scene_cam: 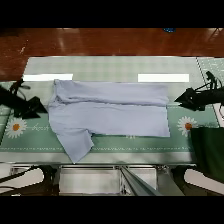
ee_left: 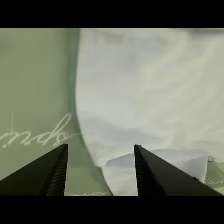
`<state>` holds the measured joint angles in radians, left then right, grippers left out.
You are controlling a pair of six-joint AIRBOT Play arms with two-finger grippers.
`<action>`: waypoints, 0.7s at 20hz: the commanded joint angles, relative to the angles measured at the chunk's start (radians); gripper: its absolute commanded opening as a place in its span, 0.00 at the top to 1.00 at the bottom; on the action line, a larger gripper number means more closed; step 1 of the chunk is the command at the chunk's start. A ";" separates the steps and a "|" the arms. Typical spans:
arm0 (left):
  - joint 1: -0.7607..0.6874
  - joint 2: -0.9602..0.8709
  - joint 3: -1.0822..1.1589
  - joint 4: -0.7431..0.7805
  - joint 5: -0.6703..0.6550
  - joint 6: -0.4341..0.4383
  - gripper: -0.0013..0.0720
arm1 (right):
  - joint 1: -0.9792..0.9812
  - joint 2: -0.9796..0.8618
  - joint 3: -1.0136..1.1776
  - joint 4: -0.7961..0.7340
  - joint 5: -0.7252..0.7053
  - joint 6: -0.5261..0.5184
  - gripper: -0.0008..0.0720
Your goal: Fold the shirts.
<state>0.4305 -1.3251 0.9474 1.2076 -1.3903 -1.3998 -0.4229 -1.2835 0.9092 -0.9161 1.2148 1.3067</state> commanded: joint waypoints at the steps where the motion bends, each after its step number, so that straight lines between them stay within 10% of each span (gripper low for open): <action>1: 0.143 0.204 -0.336 -0.066 0.101 0.028 0.29 | 0.039 0.200 -0.285 0.209 -0.154 -0.112 0.42; 12: 0.045 0.283 -0.623 -0.340 0.285 0.055 0.30 | 0.058 0.245 -0.328 0.309 -0.166 -0.103 0.42; 13: 0.014 0.283 -0.623 -0.353 0.308 0.066 0.32 | 0.056 0.244 -0.325 0.308 -0.163 -0.092 0.42; 14: -0.014 0.283 -0.623 -0.349 0.323 0.078 0.57 | 0.037 0.245 -0.318 0.306 -0.147 -0.089 0.42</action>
<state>0.4793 -1.0454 0.3443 0.8989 -1.1427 -1.3449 -0.3710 -1.0424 0.5869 -0.6205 1.0557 1.1984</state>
